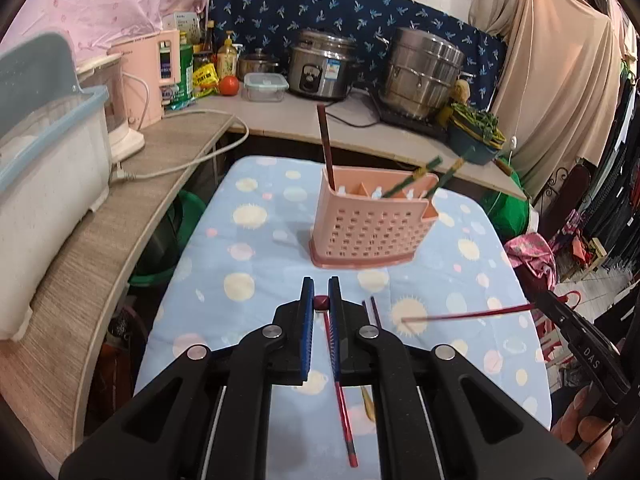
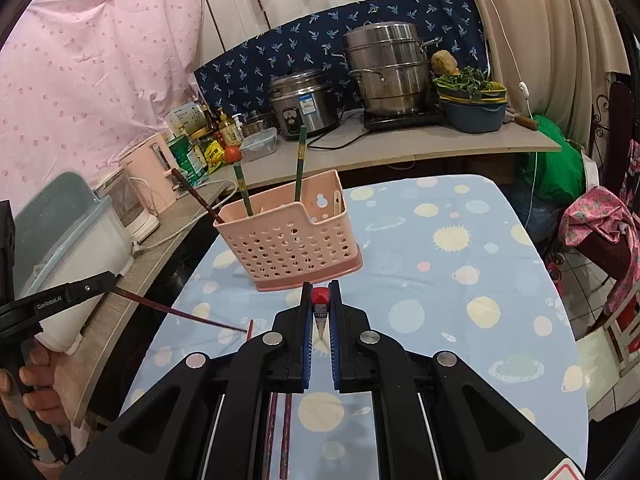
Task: Organize utensils
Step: 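Lift both held chopsticks and carry them over the pink basket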
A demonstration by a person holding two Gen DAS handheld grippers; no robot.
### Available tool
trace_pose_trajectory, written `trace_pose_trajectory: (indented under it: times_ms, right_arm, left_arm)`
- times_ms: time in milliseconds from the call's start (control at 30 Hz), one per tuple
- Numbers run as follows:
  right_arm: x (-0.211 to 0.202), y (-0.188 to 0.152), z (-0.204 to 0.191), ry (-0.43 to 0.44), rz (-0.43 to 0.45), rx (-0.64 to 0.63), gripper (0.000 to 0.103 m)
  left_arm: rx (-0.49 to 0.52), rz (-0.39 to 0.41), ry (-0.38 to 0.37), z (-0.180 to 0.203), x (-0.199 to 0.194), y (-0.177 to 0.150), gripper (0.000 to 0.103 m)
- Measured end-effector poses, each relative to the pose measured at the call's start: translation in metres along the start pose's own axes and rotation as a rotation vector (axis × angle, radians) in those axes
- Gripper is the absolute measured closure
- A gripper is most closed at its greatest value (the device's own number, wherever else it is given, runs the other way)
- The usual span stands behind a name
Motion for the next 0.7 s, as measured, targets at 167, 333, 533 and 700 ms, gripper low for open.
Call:
trace_pose_trajectory:
  times_ms: [167,333,533,700]
  right_arm:
    - [-0.001,0.023,0.002,0.007,0.032,0.019,0.096]
    - [-0.001,0.047,0.002,0.021,0.065,0.038,0.096]
    - [-0.007,0.081,-0.004,0.047,0.118,0.059,0.096]
    - [-0.010,0.120,-0.013,0.069,0.175,0.072,0.096]
  left_arm:
    - [0.008,0.040,-0.012,0.004,-0.002,0.029,0.096]
    - [0.019,0.088,-0.039,0.013,-0.009,0.059,0.096]
    - [0.043,0.165,-0.064,0.027,-0.023,0.100,0.096]
    - [0.073,0.233,-0.063,0.037,-0.030,0.139,0.096]
Point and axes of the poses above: each gripper's, at about its wrist camera, not at the fingertips, and x roughly the way its jaws point, z to its right, y to its top, the point moved 8 cm from there along x, roughly the way its jaws point, and after that the axes turned 14 degrees about -y, right-handed, at the moved point
